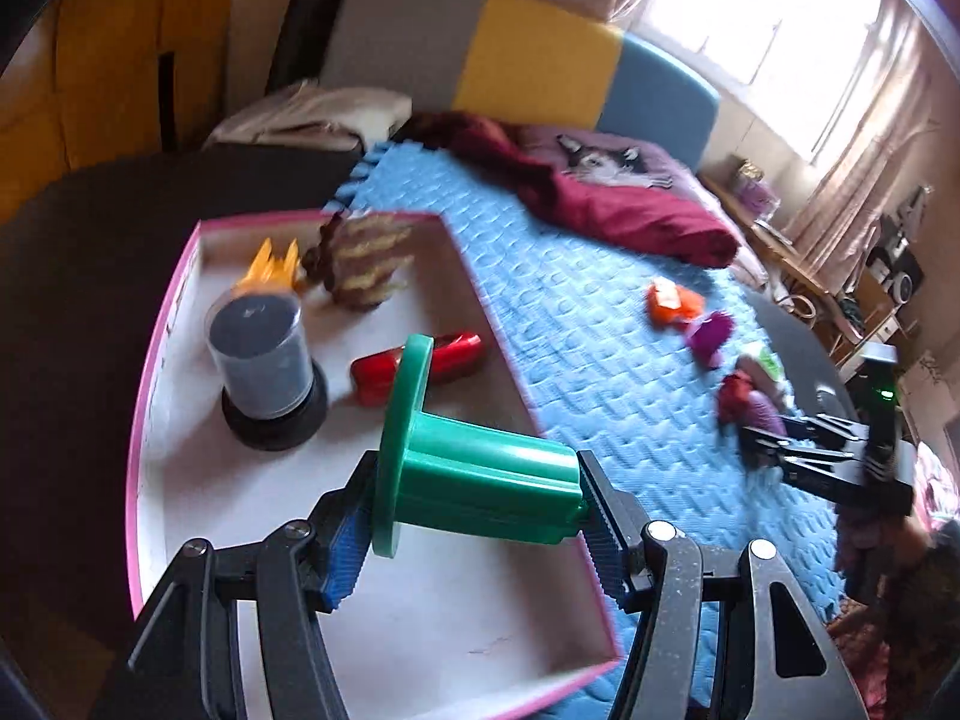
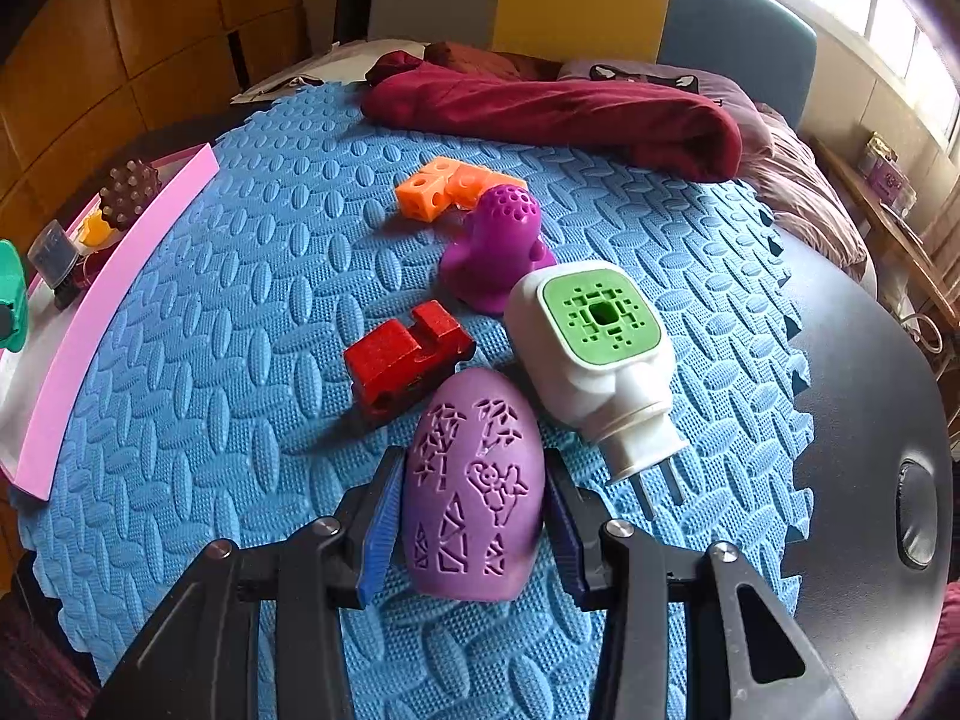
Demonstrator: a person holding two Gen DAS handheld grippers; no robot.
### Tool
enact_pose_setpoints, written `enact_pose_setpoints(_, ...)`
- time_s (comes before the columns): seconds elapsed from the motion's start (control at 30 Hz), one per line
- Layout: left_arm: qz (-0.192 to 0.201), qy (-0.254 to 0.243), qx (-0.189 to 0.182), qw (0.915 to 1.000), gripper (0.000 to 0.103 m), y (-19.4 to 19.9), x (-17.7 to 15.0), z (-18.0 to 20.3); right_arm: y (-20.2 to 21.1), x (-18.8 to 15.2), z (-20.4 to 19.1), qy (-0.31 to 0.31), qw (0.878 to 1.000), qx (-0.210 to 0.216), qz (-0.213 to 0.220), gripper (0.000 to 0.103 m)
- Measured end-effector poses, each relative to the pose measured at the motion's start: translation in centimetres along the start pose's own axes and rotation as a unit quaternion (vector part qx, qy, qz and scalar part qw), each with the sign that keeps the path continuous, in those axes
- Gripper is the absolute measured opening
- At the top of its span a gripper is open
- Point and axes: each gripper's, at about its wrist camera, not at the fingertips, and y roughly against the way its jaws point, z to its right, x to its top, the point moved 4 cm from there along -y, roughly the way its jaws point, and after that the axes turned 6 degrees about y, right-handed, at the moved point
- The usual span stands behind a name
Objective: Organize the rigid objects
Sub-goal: 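Carry the green spool toy into the tray and open the left gripper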
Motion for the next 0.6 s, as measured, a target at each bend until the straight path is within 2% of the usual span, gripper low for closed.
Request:
enact_pose_setpoints(0.13, -0.032, -0.002, 0.015, 0.9994, 0.062, -3.1, 0.7, -0.2, 0.0, 0.1, 0.0, 0.005, 1.0, -0.004, 0.001, 0.044)
enact_pose_setpoints(0.4, -0.015, -0.003, 0.052, 0.9985, 0.061, -6.3, 3.7, -0.4, 0.0, 0.2, 0.1, 0.003, 1.0, 0.0, 0.003, 0.044)
enact_pose_setpoints(0.6, -0.012, 0.0, 0.055, 0.9984, 0.066, -6.0, 3.4, -0.7, -0.1, 0.2, 0.1, 0.003, 1.0, 0.002, 0.004, 0.044)
